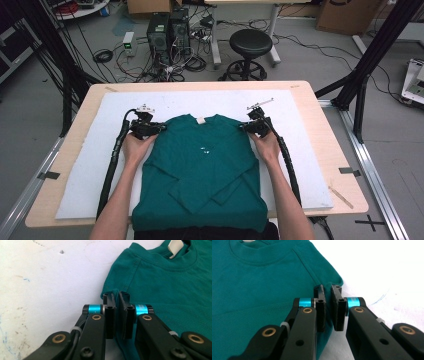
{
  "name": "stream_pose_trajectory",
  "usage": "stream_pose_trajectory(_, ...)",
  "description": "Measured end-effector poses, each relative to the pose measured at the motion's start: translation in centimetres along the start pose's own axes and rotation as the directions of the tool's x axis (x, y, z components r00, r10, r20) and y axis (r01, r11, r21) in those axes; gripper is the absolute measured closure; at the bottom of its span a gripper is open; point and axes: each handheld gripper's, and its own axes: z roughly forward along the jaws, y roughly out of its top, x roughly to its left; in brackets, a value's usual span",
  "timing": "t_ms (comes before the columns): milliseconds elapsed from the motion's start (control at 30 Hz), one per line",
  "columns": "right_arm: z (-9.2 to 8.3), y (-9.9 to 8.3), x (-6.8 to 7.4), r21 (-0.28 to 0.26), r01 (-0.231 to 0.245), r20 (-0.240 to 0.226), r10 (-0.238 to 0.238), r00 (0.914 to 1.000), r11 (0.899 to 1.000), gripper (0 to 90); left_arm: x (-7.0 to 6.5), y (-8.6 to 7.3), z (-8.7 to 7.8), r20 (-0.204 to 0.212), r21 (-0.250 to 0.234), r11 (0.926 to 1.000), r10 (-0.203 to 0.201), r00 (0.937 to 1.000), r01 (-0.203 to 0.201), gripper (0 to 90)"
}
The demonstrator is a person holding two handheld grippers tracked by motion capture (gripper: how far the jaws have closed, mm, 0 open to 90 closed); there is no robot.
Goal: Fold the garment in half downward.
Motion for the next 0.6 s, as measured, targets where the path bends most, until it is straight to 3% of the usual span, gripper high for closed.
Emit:
stream_pose_trajectory(200,-1.9,0.6,-0.3,-0.056,-0.017,-0.018,0.016,0.9997,0.998,85.1,-0.6,1.0,-1.8,0.016,-0.043,0.999,-0.009,0.9998,0.01,84.9)
stream_pose_trajectory(433,-4.6,1.8,0.3,-0.108,0.012,-0.007,-0.013,0.9999,0.994,85.2,-1.0,2.7,-5.0,0.062,-0.141,0.9888,-0.04,0.9973,0.049,85.0)
stream_pose_trajectory(500,-5.4,2.1,0.4,-0.144,0.009,0.001,-0.009,1.0,0.99,85.3,-1.1,3.4,-5.5,0.06,-0.15,0.9878,-0.035,0.9976,0.044,85.0)
stream_pose_trajectory(600,-6.1,2.6,0.1,-0.154,-0.008,-0.014,0.006,0.9999,0.988,85.3,-1.3,4.7,-6.0,0.052,-0.156,0.9873,-0.02,0.9984,0.028,85.0)
